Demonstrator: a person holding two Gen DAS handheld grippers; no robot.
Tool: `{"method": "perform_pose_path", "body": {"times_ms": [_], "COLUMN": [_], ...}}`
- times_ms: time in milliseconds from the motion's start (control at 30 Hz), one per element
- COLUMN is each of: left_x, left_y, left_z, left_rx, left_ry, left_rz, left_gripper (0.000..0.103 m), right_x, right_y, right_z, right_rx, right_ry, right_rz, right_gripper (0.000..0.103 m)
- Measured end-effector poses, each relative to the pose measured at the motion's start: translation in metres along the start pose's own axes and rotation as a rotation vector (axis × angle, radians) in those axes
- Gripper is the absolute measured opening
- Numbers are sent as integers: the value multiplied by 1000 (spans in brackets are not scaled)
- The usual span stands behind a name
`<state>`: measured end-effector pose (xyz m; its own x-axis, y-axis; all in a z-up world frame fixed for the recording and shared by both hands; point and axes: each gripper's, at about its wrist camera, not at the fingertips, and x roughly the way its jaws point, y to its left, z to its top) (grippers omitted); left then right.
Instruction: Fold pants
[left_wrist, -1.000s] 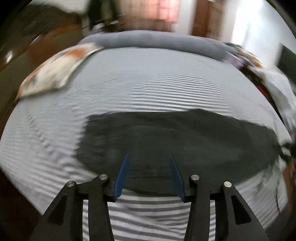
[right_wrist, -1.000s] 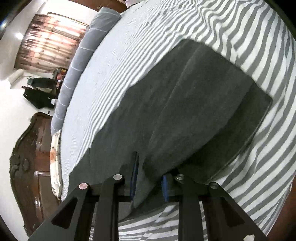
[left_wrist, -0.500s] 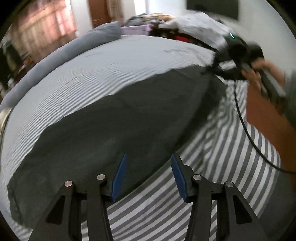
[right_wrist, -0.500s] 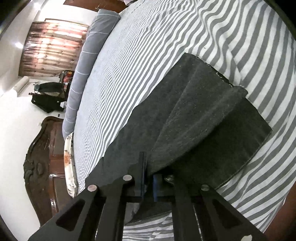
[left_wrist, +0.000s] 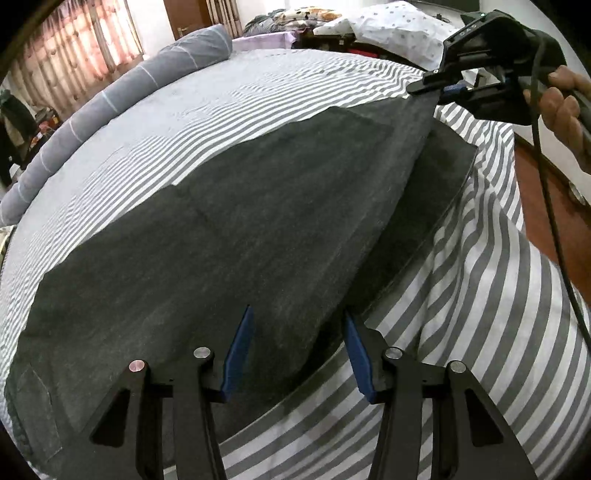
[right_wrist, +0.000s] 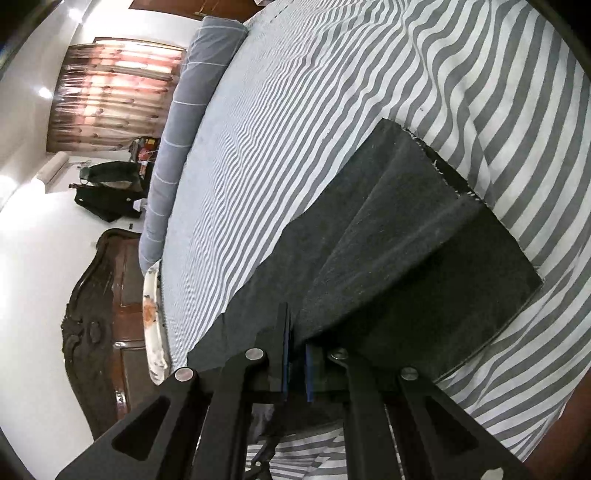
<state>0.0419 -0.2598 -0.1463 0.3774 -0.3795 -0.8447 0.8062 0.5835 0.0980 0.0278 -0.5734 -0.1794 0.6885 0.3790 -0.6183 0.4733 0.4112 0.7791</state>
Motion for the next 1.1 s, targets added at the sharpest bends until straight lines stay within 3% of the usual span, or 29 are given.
{"method": "perform_pose_path", "body": {"times_ms": [33, 67, 500, 567, 867, 1100], "left_x": [0, 3, 5, 4, -11, -8], "left_y": [0, 1, 9, 8, -3, -13], "left_z": [-1, 0, 4, 5, 11, -1], "left_rx": [7, 7, -36, -31, 39, 99], "left_ry": [3, 14, 28, 26, -2, 24], "left_rz": [0, 5, -19, -17, -33, -65], "left_gripper": [23, 10, 7, 7, 7, 7], "right_x": [1, 2, -4, -11, -50, -43], "right_y": [0, -1, -54, -52, -38, -62], "right_z": [0, -1, 16, 17, 9, -5], "right_rx": [-19, -29, 114, 96, -22, 10], "right_ry": [-1, -4, -97, -119, -188, -172], "right_rz": [-11, -17, -37, -29, -150, -223], "right_gripper": [7, 10, 15, 8, 4, 4]}}
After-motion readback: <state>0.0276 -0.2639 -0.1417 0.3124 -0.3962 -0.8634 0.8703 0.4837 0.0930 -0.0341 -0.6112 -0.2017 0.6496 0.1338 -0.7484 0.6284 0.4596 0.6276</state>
